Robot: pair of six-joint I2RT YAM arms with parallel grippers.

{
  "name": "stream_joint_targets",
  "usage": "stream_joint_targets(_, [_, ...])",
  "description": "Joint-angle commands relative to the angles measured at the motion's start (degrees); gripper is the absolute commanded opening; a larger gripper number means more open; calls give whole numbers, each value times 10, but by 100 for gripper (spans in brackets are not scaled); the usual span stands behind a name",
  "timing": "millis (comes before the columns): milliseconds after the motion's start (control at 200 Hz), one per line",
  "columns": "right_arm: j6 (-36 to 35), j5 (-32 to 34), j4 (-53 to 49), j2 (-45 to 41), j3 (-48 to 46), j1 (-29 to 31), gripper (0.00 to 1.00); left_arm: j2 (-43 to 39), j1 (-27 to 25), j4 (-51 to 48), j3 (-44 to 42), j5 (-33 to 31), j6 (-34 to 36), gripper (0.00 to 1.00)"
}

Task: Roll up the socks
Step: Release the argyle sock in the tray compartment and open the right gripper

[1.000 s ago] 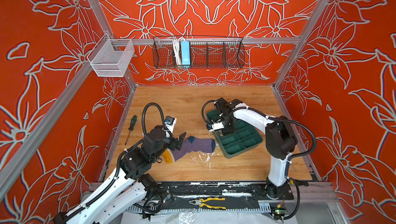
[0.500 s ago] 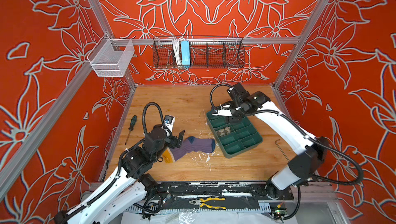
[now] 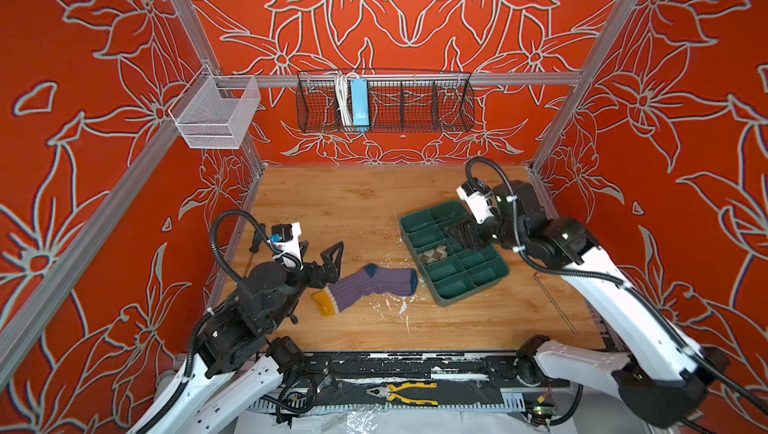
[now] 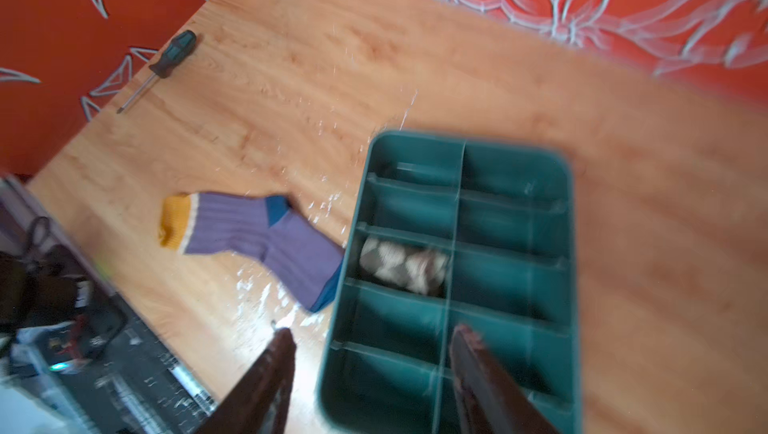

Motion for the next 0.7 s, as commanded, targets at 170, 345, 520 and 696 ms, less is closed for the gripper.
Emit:
stream_joint_targets(170, [81, 111, -147, 9, -40, -1, 95, 25, 3, -89, -38, -16, -231, 97])
stream_joint_targets(345, [63, 154, -148, 100, -51, -1, 98, 119, 4, -129, -19, 32, -266, 98])
stream_joint_targets(520, [27, 130, -67, 160, -67, -3, 77, 211, 12, -131, 1, 85, -255, 97])
stream_joint_targets(696, [34, 121, -14, 208, -86, -14, 54, 271, 20, -130, 20, 129, -244, 97])
